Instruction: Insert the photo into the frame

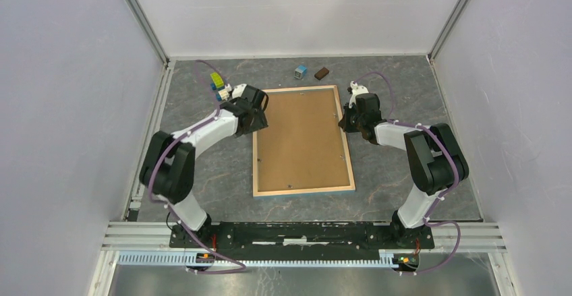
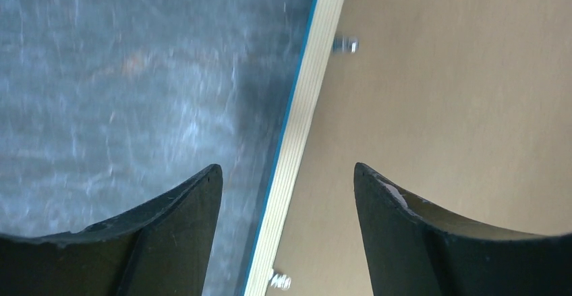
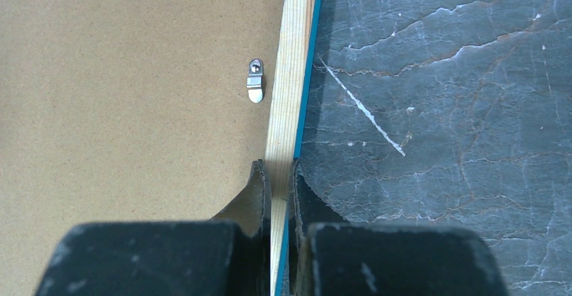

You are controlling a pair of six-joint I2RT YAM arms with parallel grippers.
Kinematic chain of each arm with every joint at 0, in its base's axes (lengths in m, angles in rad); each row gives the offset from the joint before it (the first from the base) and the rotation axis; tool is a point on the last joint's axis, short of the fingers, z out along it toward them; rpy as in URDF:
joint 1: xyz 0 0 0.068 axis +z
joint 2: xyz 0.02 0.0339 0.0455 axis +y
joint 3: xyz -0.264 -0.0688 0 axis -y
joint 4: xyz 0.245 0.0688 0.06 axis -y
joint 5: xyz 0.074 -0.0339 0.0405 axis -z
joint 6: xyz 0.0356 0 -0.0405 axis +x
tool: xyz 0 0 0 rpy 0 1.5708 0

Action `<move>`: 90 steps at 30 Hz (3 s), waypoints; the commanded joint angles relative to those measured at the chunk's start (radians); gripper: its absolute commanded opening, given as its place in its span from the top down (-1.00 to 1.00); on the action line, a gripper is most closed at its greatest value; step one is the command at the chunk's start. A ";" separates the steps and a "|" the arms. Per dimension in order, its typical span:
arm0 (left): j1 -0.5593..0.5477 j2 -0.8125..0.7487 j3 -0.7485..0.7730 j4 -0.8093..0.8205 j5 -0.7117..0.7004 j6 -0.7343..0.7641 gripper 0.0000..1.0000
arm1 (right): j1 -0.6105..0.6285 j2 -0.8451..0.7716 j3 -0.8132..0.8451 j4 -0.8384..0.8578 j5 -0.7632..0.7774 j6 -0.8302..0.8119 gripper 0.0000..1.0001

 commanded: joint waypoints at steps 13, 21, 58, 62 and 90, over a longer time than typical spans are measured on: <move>0.039 0.247 0.123 0.248 -0.104 0.085 -0.24 | 0.021 0.079 -0.004 -0.139 -0.092 -0.033 1.00; 0.064 0.248 0.089 0.269 -0.079 0.079 -0.13 | 0.021 0.085 0.000 -0.142 -0.092 -0.033 1.00; 0.131 0.215 -0.013 0.328 -0.015 0.063 0.07 | 0.021 0.089 0.004 -0.143 -0.095 -0.032 1.00; 0.132 0.206 -0.017 0.322 -0.005 0.065 0.00 | 0.020 0.089 0.005 -0.143 -0.097 -0.031 1.00; -0.253 -0.407 -0.382 0.152 0.339 -0.117 -0.78 | 0.020 -0.259 -0.276 -0.152 0.298 0.305 1.00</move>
